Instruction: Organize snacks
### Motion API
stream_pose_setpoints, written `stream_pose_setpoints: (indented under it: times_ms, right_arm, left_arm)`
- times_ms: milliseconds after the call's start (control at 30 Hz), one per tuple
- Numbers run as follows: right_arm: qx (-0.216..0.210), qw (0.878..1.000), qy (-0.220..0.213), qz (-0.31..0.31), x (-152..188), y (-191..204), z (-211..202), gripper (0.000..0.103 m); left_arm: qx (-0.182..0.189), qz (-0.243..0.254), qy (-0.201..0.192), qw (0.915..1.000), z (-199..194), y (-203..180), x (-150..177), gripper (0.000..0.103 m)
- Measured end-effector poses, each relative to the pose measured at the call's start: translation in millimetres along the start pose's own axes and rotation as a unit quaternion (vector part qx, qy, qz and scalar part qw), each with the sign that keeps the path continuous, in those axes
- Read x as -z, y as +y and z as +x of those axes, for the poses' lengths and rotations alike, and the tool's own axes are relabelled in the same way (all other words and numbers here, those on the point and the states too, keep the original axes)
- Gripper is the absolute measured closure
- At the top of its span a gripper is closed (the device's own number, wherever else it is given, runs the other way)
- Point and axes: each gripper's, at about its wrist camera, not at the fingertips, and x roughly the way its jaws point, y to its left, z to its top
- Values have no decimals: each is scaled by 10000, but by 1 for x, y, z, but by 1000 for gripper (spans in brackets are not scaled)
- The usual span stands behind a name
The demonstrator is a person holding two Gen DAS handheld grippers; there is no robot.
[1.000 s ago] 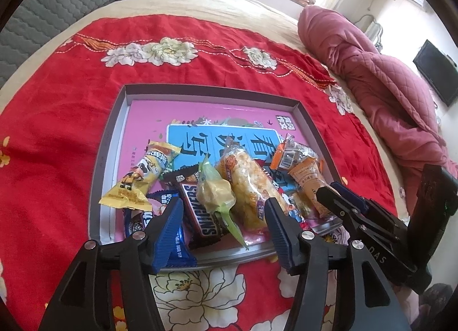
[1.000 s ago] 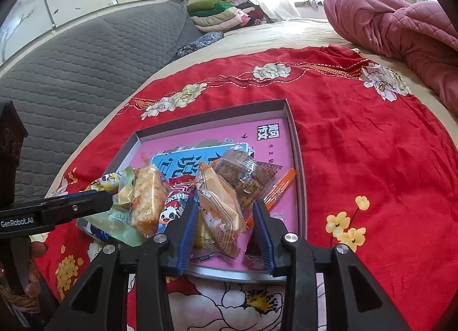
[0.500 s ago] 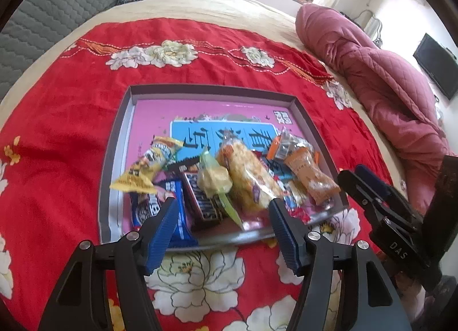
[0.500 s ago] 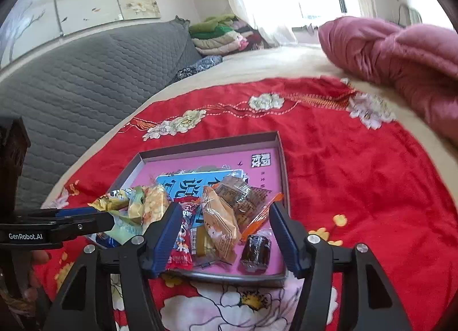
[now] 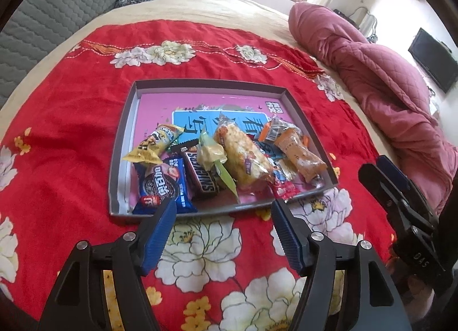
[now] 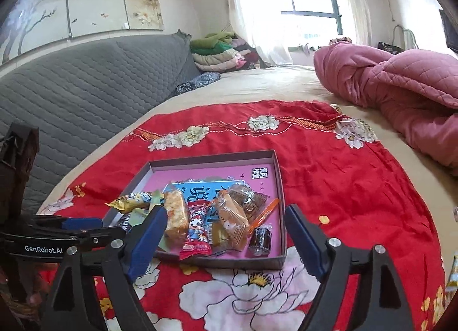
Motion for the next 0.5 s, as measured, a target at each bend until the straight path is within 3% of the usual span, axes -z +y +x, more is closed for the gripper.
stream_pose_setpoints:
  times_ms: [200,500]
  right_arm:
    - [-62,9995,139,287,6,4,-18,11]
    - [242,9990,355,120,14,26,-36,10]
  left_arm:
    - [90,102,-39,9999,-14,-3,10,32]
    - [63,163,42,9998,-27,-7,31,27]
